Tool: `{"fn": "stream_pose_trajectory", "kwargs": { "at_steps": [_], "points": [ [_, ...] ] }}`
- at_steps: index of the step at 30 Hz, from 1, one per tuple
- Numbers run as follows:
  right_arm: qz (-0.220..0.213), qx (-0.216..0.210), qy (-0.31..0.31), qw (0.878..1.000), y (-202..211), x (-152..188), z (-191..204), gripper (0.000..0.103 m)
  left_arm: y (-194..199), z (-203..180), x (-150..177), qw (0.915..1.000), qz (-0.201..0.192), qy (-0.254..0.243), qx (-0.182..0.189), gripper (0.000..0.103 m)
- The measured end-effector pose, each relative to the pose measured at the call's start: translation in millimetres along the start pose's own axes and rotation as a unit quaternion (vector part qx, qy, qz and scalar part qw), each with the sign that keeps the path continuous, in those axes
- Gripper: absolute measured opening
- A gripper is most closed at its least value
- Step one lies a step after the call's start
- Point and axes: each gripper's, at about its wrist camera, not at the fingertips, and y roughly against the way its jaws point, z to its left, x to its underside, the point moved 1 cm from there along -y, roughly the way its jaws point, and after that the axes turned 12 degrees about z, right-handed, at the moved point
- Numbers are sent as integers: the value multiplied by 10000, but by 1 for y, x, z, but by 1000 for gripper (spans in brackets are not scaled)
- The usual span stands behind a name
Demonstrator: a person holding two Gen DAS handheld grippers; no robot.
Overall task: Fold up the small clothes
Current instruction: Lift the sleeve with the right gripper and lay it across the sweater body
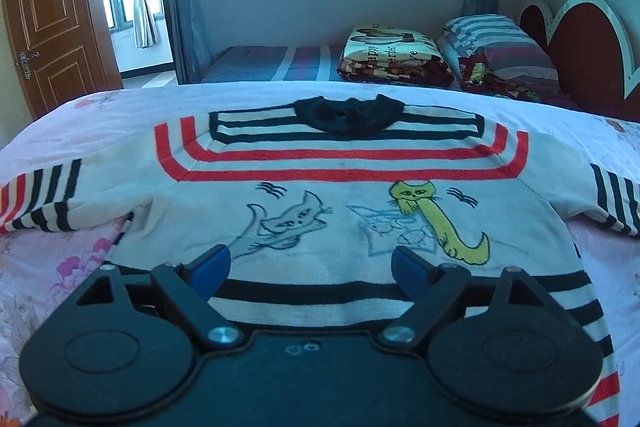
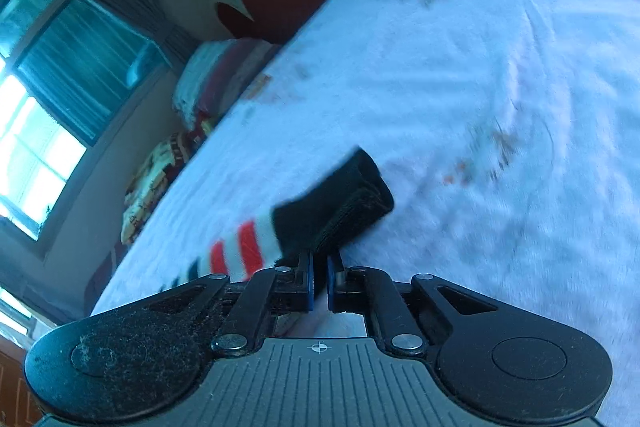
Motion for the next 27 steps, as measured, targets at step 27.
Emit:
{"fn": "stream_pose_trajectory", "kwargs": {
  "at_steps": [27],
  "points": [
    [1041,-764,2973,9460,-76,207,317,5,-43,169,-17,9977,315,348,482,80]
  ]
}}
